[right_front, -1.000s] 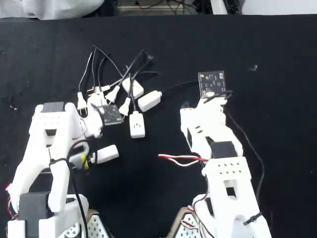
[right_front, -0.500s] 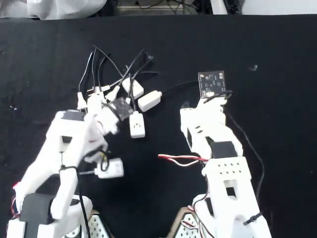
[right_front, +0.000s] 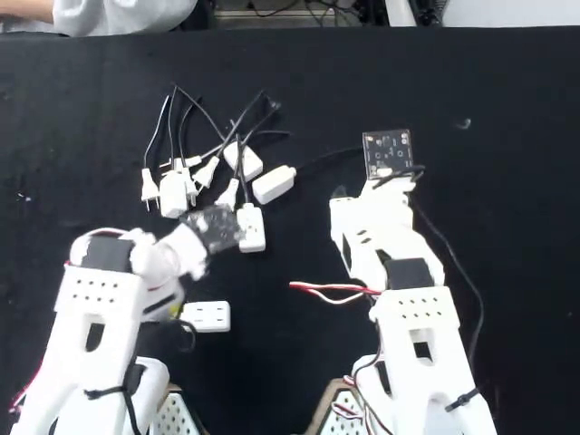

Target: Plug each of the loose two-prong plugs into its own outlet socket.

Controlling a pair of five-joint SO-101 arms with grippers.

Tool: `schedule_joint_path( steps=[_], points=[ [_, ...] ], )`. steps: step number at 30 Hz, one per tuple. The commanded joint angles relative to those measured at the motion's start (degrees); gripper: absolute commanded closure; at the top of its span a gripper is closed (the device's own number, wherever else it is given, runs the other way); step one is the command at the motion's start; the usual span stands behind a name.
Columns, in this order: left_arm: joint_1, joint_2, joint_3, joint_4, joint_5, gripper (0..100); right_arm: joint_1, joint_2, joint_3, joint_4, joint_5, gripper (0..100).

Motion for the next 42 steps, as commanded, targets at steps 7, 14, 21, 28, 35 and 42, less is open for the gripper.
schedule_joint_path(
  steps=[7,14,21,28,35,42],
  points=[
    [-3.56,9.14,4.88,-7.30,-6.95,80,0.62,0.13,-0.22,-1.05,-0.09,84.0],
    [4.26,12.40,9.54,-18.29,1.49,80,0.62,0.13,-0.22,-1.14,-0.09,84.0],
    [14.81,12.22,11.74,-25.93,12.40,80,0.62,0.13,-0.22,-0.88,-0.09,84.0],
    [19.03,12.22,11.65,-26.02,15.56,80,0.62,0.13,-0.22,-1.14,-0.09,84.0],
    [17.54,12.13,10.59,-25.93,17.93,80,0.62,0.13,-0.22,-1.05,-0.09,84.0],
    [15.60,12.13,11.38,-22.95,18.02,81,0.62,0.13,-0.22,-1.14,-0.09,84.0]
  ],
)
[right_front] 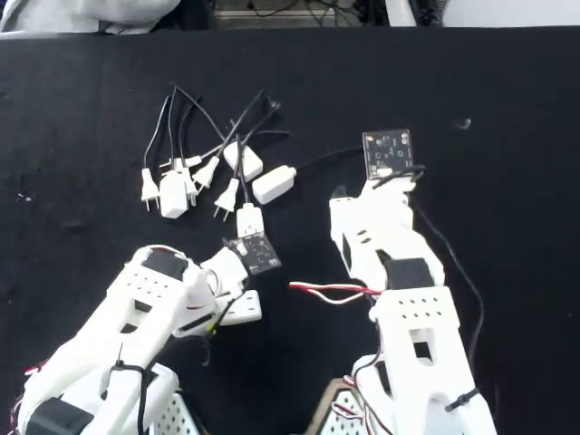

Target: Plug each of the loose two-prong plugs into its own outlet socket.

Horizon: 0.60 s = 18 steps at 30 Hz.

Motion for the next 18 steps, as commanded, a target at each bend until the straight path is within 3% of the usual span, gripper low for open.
schedule_joint_path(
  steps=[1,6,8,12,18],
  points=[
    [-0.57,-0.53,-1.01,-0.70,0.62,81,0.62,0.13,-0.22,-1.23,-0.09,84.0],
    [2.24,-0.44,0.57,-3.78,0.62,86,0.62,0.13,-0.22,-1.23,-0.09,84.0],
    [4.62,-0.44,1.19,-3.69,0.62,92,0.62,0.13,-0.22,-1.14,-0.09,84.0],
    [7.08,-0.53,1.19,-0.88,0.53,93,0.62,0.13,-0.22,-1.14,-0.09,84.0],
    [6.37,-0.79,1.54,4.22,-6.95,97,0.62,0.13,-0.22,-1.05,-0.09,84.0]
  ],
)
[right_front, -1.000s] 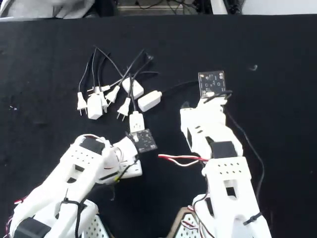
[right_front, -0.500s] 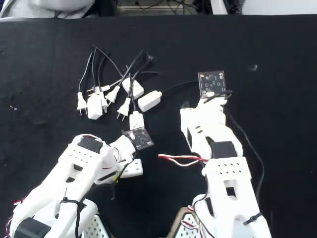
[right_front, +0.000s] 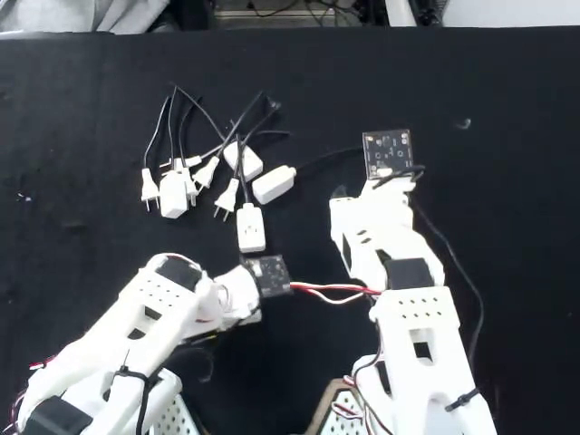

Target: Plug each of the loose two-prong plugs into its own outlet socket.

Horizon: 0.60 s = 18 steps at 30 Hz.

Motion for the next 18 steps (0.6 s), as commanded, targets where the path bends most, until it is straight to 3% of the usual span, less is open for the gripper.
schedule_joint_path(
  steps=[1,15,18],
  points=[
    [0.31,-1.32,-0.04,2.81,-3.78,97,0.62,0.13,-0.22,-1.05,-0.09,84.0],
    [0.48,-28.84,11.56,6.33,-7.56,96,0.62,0.13,-0.22,-0.97,-0.09,84.0],
    [0.13,-30.42,13.23,6.51,-7.30,87,0.62,0.13,-0.22,-0.97,-0.09,84.0]
  ],
)
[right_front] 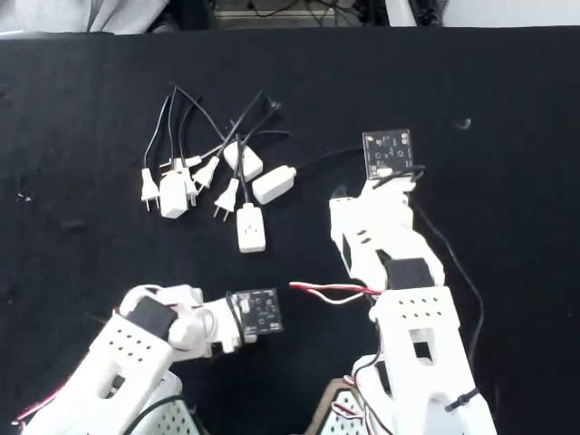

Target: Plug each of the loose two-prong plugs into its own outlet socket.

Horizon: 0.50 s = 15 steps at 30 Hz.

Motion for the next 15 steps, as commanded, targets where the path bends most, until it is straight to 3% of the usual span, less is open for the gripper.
schedule_joint_path(
  steps=[1,4,9,12,15],
  points=[
    [-0.57,-2.11,-0.31,0.97,-0.26,83,0.62,0.13,-0.22,-0.97,-0.09,84.0],
    [-3.38,-2.64,-4.62,4.57,-0.53,73,0.62,0.13,-0.22,-0.88,-0.09,84.0],
    [-12.09,-2.73,-19.30,13.27,-0.62,76,0.62,0.13,-0.22,-0.88,-0.09,84.0],
    [-18.07,-2.11,-21.85,13.36,2.02,79,0.62,0.13,-0.22,-0.88,-0.09,84.0],
    [-19.74,-2.02,-14.29,7.82,10.73,83,0.35,0.13,-0.22,-0.88,-0.26,84.0]
  ],
)
